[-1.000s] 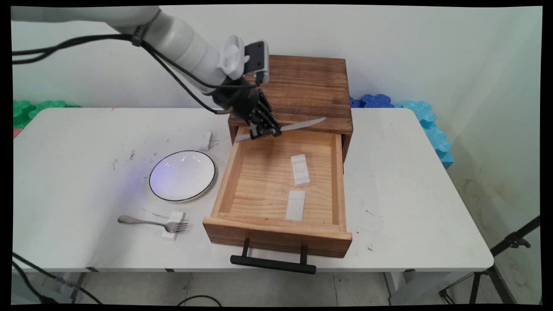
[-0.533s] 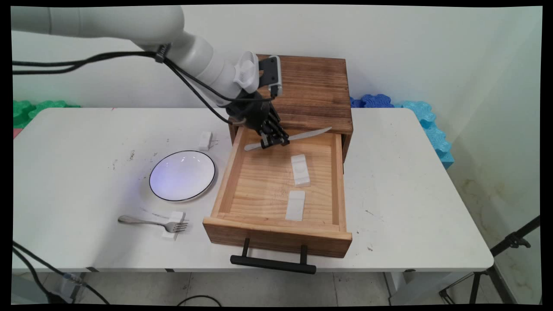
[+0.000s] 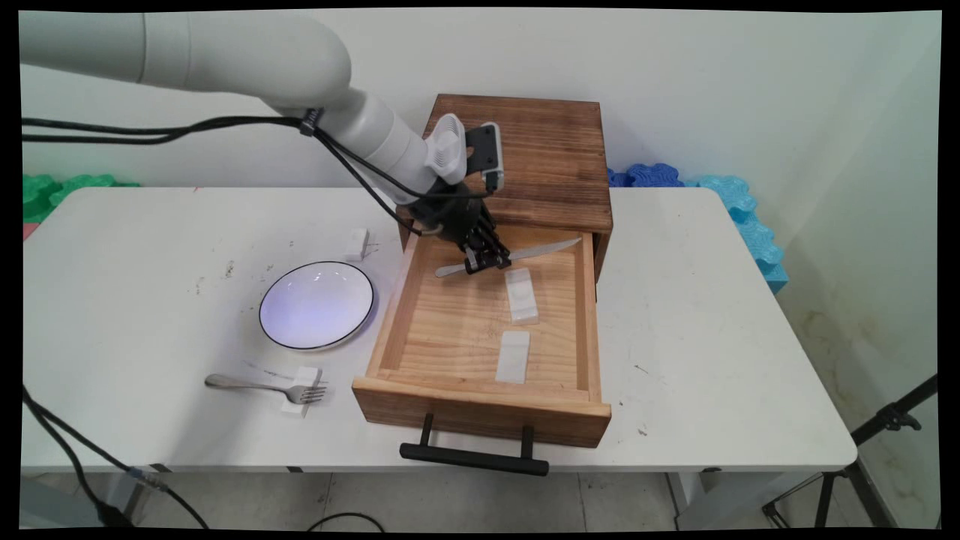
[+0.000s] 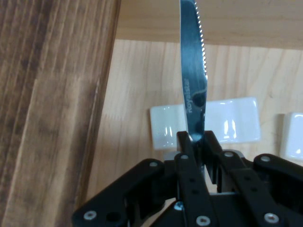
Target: Place the picked object into the drawer
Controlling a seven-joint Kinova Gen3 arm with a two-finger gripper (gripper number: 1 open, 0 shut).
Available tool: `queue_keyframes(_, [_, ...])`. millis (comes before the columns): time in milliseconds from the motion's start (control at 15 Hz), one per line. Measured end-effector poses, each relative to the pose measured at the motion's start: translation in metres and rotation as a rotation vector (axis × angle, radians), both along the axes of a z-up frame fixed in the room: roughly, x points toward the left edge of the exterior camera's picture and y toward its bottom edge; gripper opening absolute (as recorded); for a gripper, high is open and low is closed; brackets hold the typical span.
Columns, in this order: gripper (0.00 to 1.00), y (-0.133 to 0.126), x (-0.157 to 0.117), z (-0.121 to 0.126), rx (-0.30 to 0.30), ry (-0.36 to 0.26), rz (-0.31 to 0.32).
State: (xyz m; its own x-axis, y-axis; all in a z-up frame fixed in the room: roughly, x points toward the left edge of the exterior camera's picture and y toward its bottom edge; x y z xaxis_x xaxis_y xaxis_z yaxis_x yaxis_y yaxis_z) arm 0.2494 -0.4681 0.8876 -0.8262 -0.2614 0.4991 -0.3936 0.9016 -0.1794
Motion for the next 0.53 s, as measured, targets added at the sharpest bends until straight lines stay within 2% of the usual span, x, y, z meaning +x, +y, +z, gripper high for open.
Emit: queue_keyframes(533, [0.00,-0.005,-0.004,-0.025,0.018,-0.004,-0.001])
